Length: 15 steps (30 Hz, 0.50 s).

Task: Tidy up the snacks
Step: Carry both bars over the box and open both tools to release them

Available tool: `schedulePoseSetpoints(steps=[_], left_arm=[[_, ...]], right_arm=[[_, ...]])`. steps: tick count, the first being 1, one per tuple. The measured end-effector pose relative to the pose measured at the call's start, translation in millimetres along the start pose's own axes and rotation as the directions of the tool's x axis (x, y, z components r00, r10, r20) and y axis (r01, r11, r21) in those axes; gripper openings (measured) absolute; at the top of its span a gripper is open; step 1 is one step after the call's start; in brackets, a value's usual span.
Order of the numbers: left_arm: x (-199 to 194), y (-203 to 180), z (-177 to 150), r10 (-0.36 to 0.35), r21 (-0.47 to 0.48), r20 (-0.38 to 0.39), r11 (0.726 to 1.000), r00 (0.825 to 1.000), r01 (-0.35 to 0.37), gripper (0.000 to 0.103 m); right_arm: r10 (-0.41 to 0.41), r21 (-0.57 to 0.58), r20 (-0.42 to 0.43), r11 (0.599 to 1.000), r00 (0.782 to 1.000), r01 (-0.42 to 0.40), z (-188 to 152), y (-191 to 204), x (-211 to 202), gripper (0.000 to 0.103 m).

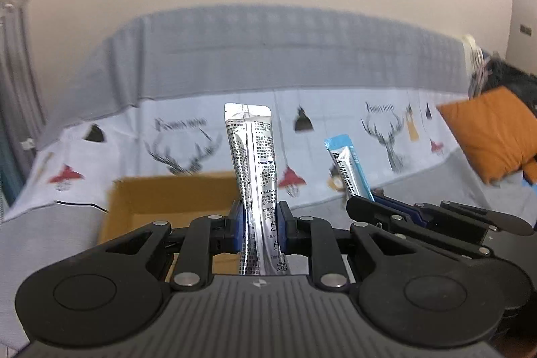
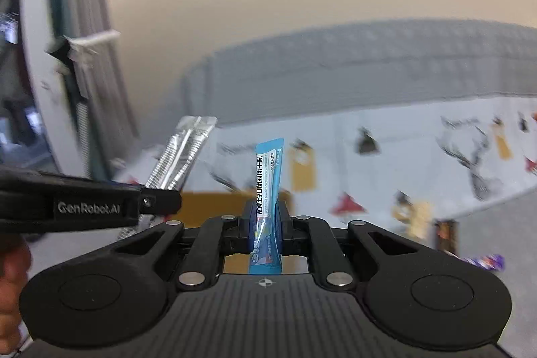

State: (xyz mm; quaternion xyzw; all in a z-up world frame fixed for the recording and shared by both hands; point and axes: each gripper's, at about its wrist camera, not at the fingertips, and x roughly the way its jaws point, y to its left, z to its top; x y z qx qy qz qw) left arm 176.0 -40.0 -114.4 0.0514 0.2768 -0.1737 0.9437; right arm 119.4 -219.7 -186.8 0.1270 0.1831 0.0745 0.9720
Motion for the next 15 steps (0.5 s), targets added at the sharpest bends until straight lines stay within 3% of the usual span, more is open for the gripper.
schedulePoseSetpoints(steps=[7,15], left_arm=[[-19.4,37.1,-0.4,0.012,-0.061,0.029,0.998,0.999,-0.010,0.022],[28.4,73.7,-39.5,0.022,-0.114,-0.100,0.993,0.995,-0.033,0.022]], right_arm=[[0.113,-0.055,0.021,0.992,0.993,-0.111,17.7,40.8,-6.3,0.012],[0.114,-0.079,-0.082,0.990,0.990,-0.121,-7.5,54.6,29.9,0.012]])
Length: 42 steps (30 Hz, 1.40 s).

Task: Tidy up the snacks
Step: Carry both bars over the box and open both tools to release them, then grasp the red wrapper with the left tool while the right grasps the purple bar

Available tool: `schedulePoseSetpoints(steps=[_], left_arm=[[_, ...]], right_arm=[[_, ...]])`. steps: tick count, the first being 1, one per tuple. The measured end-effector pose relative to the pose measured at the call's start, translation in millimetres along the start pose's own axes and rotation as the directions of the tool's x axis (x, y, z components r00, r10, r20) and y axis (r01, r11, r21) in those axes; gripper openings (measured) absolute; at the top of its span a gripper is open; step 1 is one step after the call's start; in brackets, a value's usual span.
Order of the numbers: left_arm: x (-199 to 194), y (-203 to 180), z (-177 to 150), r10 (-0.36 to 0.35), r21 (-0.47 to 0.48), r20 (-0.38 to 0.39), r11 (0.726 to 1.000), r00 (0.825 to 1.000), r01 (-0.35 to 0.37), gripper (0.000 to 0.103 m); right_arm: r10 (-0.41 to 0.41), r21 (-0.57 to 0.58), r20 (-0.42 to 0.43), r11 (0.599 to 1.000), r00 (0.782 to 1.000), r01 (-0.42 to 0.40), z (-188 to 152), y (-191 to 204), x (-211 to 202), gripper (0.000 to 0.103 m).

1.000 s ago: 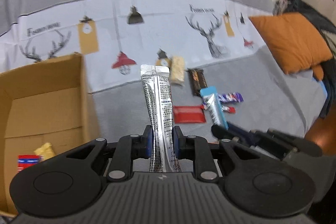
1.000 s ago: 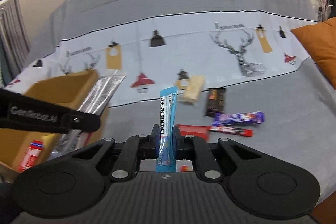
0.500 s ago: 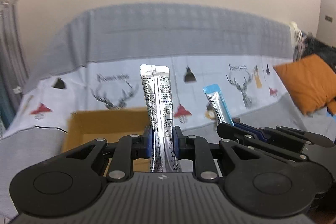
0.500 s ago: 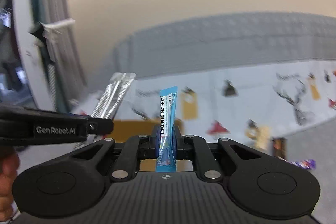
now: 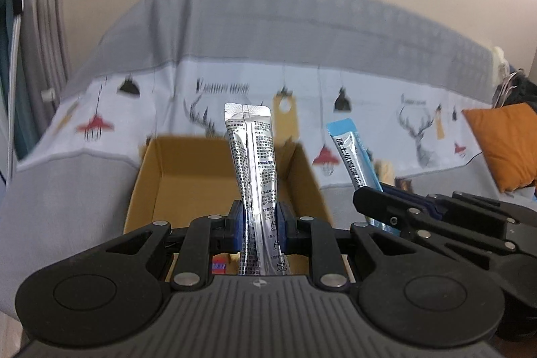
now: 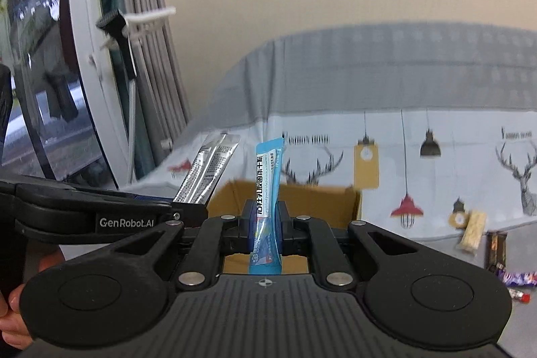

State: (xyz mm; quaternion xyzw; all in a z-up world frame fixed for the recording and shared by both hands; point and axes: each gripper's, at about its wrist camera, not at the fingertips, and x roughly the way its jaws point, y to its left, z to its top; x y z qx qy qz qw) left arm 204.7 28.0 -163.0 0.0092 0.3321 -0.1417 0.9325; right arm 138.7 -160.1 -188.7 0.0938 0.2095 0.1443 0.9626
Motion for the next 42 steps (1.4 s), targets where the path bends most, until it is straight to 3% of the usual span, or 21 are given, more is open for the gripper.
schedulePoseSetpoints(steps=[7,14,17,19,20,21,23,27,34,40,41,42], left_arm=[[60.6,34.0,-32.8,0.023,-0.048,-0.128,0.998,0.991,-0.029,0.022],[113.5,65.5,-65.6,0.057,-0.072,-0.261,0.994,0.964,-0.078,0.022],[118.9,70.1,-70.1,0.048,-0.071,-0.280,0.995,0.959,-0.070,0.024],[113.1,65.8,-63.8,0.020,-0.085,-0.271,0.995,0.962,-0.045,0.046],[107.7,60.2,-58.3,0.007,-0.093,-0.259,0.995,0.966,-0.032,0.082],[100.3,51.7,-53.5,0.008,-0.088,-0.231,0.996,0.973,-0.029,0.093],[84.7,27.0,-42.6,-0.018,-0.040,-0.146,0.999,0.989,0.012,0.095],[82.8,-32.1,-32.3,-0.102,0.018,-0.117,0.994,0.988,0.105,0.095],[129.5,-154.5,-41.1,-0.212,0.089,-0.177,0.969,0.961,0.230,0.095],[224.2,-242.3,-50.0,-0.235,0.084,-0.299,0.959,0.925,0.271,0.095],[239.9,-252.8,-52.7,-0.232,0.092,-0.313,0.958,0.921,0.272,0.095],[256.0,-261.4,-53.7,-0.230,0.099,-0.329,0.956,0.916,0.275,0.095]], right_arm=[[-0.014,0.024,-0.149,1.000,0.989,0.017,-46.6,-6.3,55.4,0.012],[-0.004,0.077,-0.272,0.997,0.962,0.026,-90.3,-6.6,104.4,0.012],[-0.008,0.071,-0.285,0.997,0.958,0.029,-99.6,-5.8,110.3,0.014],[0.014,0.107,-0.260,0.994,0.965,0.014,-97.5,-12.6,105.3,0.025],[0.015,0.127,-0.245,0.992,0.969,0.017,-94.2,-18.0,99.6,0.054],[0.007,0.133,-0.228,0.991,0.974,0.024,-90.5,-24.1,93.9,0.078],[0.002,0.153,-0.150,0.988,0.989,0.021,-83.5,-43.0,70.9,0.077],[-0.129,0.169,-0.113,0.975,0.985,0.147,-79.4,-96.0,31.4,0.079],[-0.317,0.130,-0.096,0.936,0.944,0.327,-113.7,-214.6,-32.5,0.079],[-0.382,0.177,-0.068,0.904,0.922,0.388,-138.3,-316.8,-48.0,0.079],[-0.379,0.201,-0.087,0.899,0.921,0.389,-144.3,-334.1,-43.3,0.078],[-0.389,0.246,-0.150,0.875,0.909,0.416,-148.6,-353.5,-35.1,0.070]])
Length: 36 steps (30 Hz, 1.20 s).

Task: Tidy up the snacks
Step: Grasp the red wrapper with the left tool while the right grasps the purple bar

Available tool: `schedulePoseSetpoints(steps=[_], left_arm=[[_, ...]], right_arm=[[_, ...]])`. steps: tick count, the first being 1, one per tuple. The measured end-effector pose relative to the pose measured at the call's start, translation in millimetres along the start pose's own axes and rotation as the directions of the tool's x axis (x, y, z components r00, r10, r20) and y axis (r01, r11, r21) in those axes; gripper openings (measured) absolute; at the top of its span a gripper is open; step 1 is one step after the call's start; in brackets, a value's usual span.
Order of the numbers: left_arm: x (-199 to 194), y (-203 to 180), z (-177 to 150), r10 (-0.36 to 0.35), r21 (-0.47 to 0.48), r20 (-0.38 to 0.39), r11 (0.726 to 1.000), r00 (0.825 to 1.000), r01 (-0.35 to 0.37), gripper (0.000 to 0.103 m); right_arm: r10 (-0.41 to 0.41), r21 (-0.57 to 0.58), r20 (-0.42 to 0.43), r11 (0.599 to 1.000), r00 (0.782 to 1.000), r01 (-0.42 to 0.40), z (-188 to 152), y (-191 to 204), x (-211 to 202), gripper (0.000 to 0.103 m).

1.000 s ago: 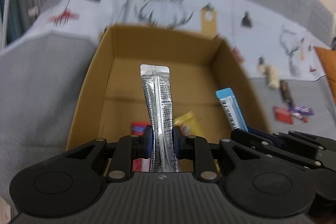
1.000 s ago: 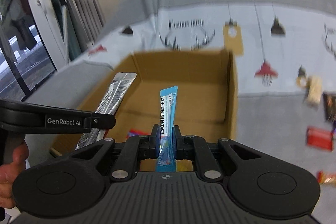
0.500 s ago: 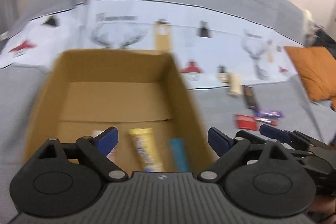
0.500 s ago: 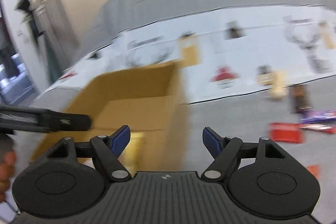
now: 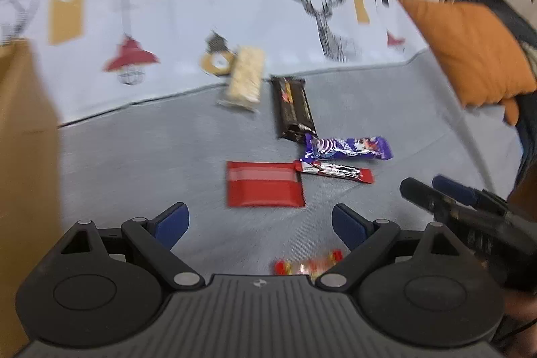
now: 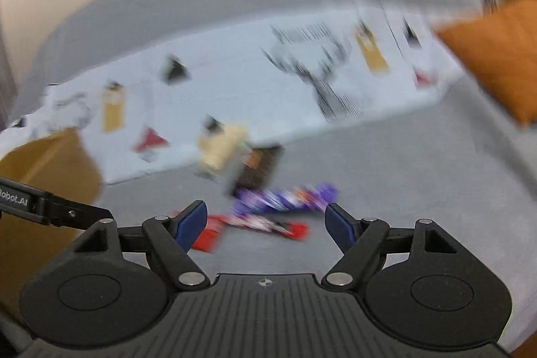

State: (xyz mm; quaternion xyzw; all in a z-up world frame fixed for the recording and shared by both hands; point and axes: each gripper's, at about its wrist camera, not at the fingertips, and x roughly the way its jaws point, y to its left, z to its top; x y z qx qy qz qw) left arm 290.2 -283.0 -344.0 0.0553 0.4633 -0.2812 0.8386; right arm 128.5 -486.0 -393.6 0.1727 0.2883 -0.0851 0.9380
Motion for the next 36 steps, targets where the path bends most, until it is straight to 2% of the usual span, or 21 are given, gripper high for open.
schedulePoseSetpoints(steps=[1,3,5,7,8,10,11,13,14,15,16,17,18,19,22,26,29,31,36], left_arm=[[15.9,-2.9,4.7,-0.006,0.001,-0.018,1.000,1.000,0.006,0.095],[45.8,-7.2,14.3,-0.029,0.004,-0.047,1.000,0.998,0.029,0.095],[71.3,-11.3,20.4,0.015,0.025,-0.051,1.000,0.999,-0.014,0.095],[95.2,-12.3,21.3,0.079,0.046,-0.091,0.996,0.993,-0.075,0.095],[100.8,-13.3,18.1,0.089,0.060,-0.103,0.995,0.991,-0.084,0.096],[101.2,-26.6,8.9,0.114,0.192,-0.051,0.976,0.992,-0.102,0.093],[97.8,-29.5,5.1,0.096,0.225,-0.030,0.971,0.995,-0.087,0.084],[95.0,-27.3,6.1,0.067,0.216,-0.039,0.975,0.997,-0.057,0.079],[94.3,-25.0,7.5,0.057,0.201,-0.041,0.978,0.998,-0.048,0.071],[93.2,-22.5,9.1,0.049,0.182,-0.039,0.982,0.998,-0.041,0.068],[92.2,-19.5,11.4,0.049,0.161,-0.039,0.986,0.998,-0.042,0.065],[91.1,-17.0,12.7,0.049,0.138,-0.042,0.990,0.998,-0.043,0.064],[89.2,-14.3,13.6,0.046,0.116,-0.049,0.992,0.998,-0.040,0.063],[86.8,-13.0,13.8,0.046,0.105,-0.053,0.994,0.998,-0.041,0.063],[75.8,-14.3,11.9,0.047,0.095,-0.060,0.995,0.997,-0.041,0.062],[55.2,-12.5,10.6,0.005,0.024,-0.076,1.000,0.997,-0.003,0.062],[26.0,-9.6,6.1,-0.027,-0.047,-0.067,0.999,0.997,0.024,0.062],[2.7,-7.0,0.1,-0.060,-0.092,-0.068,0.994,0.996,0.053,0.062],[-59.7,-4.2,-15.7,-0.011,-0.067,-0.020,0.998,1.000,0.009,0.062]], right_arm=[[-0.030,0.058,-0.042,0.998,0.999,0.033,3.3,-10.8,11.3,0.066],[0.006,0.202,-0.052,0.979,0.999,0.005,8.6,-31.1,27.4,0.064],[0.025,0.288,-0.043,0.958,0.999,-0.012,13.8,-42.4,40.0,0.064],[0.014,0.342,-0.044,0.940,0.999,0.002,19.2,-48.7,52.8,0.064],[0.002,0.382,-0.054,0.924,0.999,0.018,20.9,-52.3,58.6,0.064],[0.020,0.465,-0.060,0.885,0.998,0.010,20.2,-59.9,68.5,0.064],[0.035,0.496,-0.063,0.868,0.997,0.001,19.3,-63.8,74.1,0.064],[0.033,0.523,-0.085,0.852,0.996,0.016,21.2,-66.5,87.6,0.064],[0.021,0.535,-0.102,0.844,0.995,0.037,20.7,-69.5,94.2,0.060],[0.012,0.541,-0.112,0.839,0.994,0.051,20.4,-69.8,100.2,0.043],[0.001,0.542,-0.108,0.838,0.994,0.058,19.9,-70.2,103.8,0.033],[-0.004,0.529,-0.114,0.846,0.993,0.064,20.7,-68.5,107.6,0.012],[-0.002,0.504,-0.133,0.861,0.991,0.069,20.1,-65.9,109.9,0.004],[-0.001,0.487,-0.140,0.870,0.990,0.070,19.3,-64.8,111.5,0.001],[0.031,0.492,-0.124,0.870,0.992,0.035,20.8,-64.0,100.1,0.000],[0.012,0.434,-0.039,0.901,0.999,0.006,36.5,-64.5,67.3,0.000],[0.020,0.347,0.038,0.937,0.999,-0.032,47.6,-59.3,35.3,0.000],[0.010,0.281,0.066,0.959,0.998,-0.028,50.3,-51.4,12.6,0.000],[-0.033,0.167,0.110,0.986,0.993,0.014,48.5,-20.1,-29.8,0.000]])
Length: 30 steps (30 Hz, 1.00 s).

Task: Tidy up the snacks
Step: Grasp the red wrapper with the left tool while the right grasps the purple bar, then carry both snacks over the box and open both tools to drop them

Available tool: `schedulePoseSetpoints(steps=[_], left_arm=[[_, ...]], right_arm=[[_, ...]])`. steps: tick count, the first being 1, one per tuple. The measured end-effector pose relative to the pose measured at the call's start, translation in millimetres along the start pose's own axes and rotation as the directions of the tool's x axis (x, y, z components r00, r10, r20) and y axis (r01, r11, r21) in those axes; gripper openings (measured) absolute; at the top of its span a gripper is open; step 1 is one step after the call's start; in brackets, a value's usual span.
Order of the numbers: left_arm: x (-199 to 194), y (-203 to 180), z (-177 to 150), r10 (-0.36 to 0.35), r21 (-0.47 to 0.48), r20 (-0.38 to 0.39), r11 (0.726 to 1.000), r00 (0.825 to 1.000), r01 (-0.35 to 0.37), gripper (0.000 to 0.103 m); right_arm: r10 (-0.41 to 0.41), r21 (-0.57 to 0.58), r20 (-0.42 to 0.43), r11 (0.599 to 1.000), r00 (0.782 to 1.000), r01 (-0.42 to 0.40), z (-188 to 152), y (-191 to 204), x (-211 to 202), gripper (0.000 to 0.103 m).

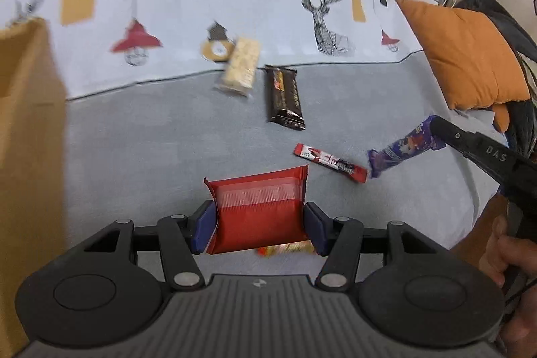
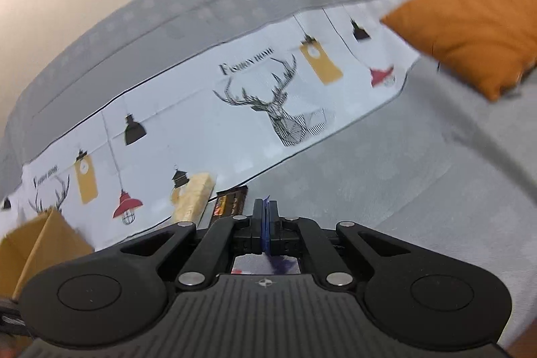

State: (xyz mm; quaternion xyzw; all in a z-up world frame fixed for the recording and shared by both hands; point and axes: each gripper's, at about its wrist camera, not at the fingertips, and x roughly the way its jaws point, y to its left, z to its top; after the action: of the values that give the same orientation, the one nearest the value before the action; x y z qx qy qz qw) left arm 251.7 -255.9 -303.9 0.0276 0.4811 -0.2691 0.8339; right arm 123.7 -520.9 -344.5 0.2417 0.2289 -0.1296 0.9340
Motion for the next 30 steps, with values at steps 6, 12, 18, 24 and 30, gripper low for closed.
schedulePoseSetpoints(steps=[6,12,18,24,30], left_arm=[[-55.6,19.2,-15.5,-0.017,-0.017,0.037,1.000,0.999,0.018,0.062],[-97.9,47.2,-29.3,-0.048,-0.067,0.082,0.996,0.996,0.053,0.062],[-131.3,81.9,-37.2,-0.052,-0.111,0.120,0.992,0.991,0.065,0.062],[-161.8,124.8,-45.3,-0.030,-0.177,0.147,0.983,0.989,0.056,0.062],[-198.4,169.3,-54.5,0.056,-0.177,0.167,0.984,0.984,-0.026,0.062]], right_arm=[[-0.014,-0.059,0.009,0.998,1.000,0.014,-13.9,38.9,-39.4,0.000],[0.030,-0.086,0.003,0.996,1.000,-0.030,-25.1,79.4,-78.6,0.000],[0.059,-0.188,-0.004,0.980,0.998,-0.059,-34.7,135.8,-108.2,0.000],[0.147,-0.244,-0.012,0.959,0.989,-0.145,-40.2,205.0,-134.0,0.000],[0.282,-0.310,0.011,0.913,0.959,-0.265,-56.9,298.0,-162.9,0.000]])
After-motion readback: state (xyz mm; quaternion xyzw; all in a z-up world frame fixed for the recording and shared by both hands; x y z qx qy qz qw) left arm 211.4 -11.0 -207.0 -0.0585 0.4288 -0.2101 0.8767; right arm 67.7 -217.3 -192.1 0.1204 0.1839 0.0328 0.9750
